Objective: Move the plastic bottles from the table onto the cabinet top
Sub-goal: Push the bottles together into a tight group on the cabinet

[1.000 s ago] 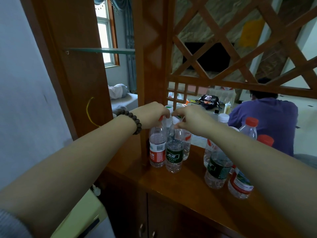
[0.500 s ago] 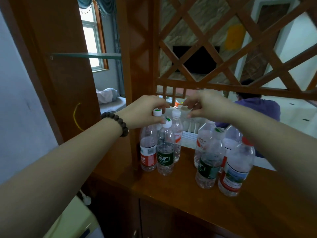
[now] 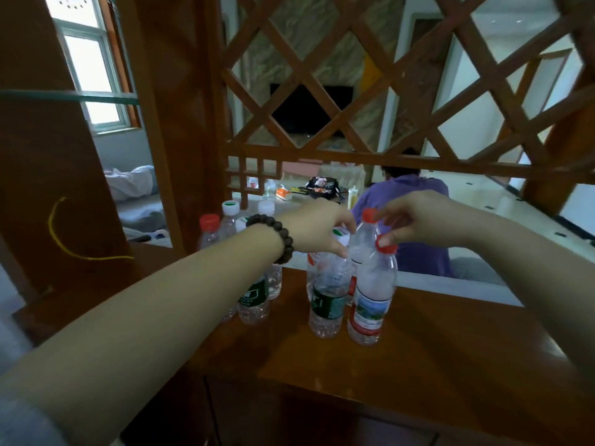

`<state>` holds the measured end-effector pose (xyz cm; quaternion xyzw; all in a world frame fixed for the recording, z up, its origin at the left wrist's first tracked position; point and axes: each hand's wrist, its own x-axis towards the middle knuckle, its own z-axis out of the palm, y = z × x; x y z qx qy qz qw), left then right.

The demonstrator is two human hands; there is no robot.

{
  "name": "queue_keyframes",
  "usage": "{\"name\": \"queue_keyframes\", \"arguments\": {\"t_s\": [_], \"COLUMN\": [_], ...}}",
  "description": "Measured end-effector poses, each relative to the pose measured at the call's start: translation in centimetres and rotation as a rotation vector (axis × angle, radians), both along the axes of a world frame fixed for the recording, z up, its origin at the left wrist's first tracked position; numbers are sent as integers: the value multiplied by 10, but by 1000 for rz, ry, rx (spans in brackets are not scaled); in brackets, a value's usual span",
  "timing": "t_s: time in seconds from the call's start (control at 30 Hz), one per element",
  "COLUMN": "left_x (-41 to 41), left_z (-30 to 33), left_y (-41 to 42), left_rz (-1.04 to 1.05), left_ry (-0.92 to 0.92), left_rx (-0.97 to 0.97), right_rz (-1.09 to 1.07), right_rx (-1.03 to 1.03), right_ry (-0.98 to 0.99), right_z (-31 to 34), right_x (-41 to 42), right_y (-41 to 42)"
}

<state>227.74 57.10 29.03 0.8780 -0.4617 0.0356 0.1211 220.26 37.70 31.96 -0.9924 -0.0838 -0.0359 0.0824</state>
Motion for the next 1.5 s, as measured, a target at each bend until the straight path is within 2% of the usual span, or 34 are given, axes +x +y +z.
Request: {"name": "queue_keyframes", "arguments": {"t_s": [0.43, 0.83, 1.1, 1.5], "left_x": [17, 23, 26, 23], "left_z": [8, 0, -3, 8], "left_y": [42, 59, 64, 63], "left_rz": [62, 92, 62, 52], "left_ry": [17, 18, -1, 96], "left_rx": [9, 63, 69, -1], "right_rz": [-7, 92, 114, 109], "right_rx": [35, 76, 13, 96], "right_ry": [-53, -127, -77, 14], "right_z": [-43, -29, -36, -30], "right_x": [0, 16, 28, 24], "right_y": [-6, 31, 65, 60]}}
